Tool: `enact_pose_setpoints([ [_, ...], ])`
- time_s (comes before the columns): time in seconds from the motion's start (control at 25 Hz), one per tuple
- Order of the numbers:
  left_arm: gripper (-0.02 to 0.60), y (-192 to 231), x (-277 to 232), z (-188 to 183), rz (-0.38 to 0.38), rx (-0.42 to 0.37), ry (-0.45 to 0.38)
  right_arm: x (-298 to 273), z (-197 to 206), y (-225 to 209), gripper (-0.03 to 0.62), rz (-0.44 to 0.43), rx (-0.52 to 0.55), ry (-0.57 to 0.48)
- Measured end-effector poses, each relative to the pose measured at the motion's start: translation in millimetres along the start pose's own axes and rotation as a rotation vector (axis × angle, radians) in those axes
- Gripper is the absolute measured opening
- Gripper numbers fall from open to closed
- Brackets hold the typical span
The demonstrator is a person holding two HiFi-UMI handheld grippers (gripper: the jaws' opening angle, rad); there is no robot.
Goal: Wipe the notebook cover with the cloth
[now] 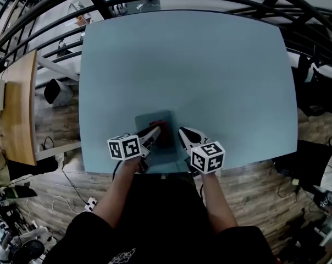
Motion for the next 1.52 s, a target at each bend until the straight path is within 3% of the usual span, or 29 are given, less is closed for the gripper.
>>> enact_pose_setpoints([
  [1.04,0.100,62.5,63.1,-10.0,-0.106,0.054,-0.090,-59.7,-4.8,36.8,0.006,-0.113,0.067,0.078],
  [1.52,0.100,73.8,88.8,-8.9,-0.143,0.074,-0.139,-54.3,-1.4,43.1,0.006,-0.122,0.073,0.077],
])
Point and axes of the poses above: the fingertips, and each gripper's own axes: x backward along the fingers, y to its left, z out of its underside, the point moved 7 cm from there along x, backward along the fingers, and after that the axes turned 12 degrees about -z, right-handed, at the moved point
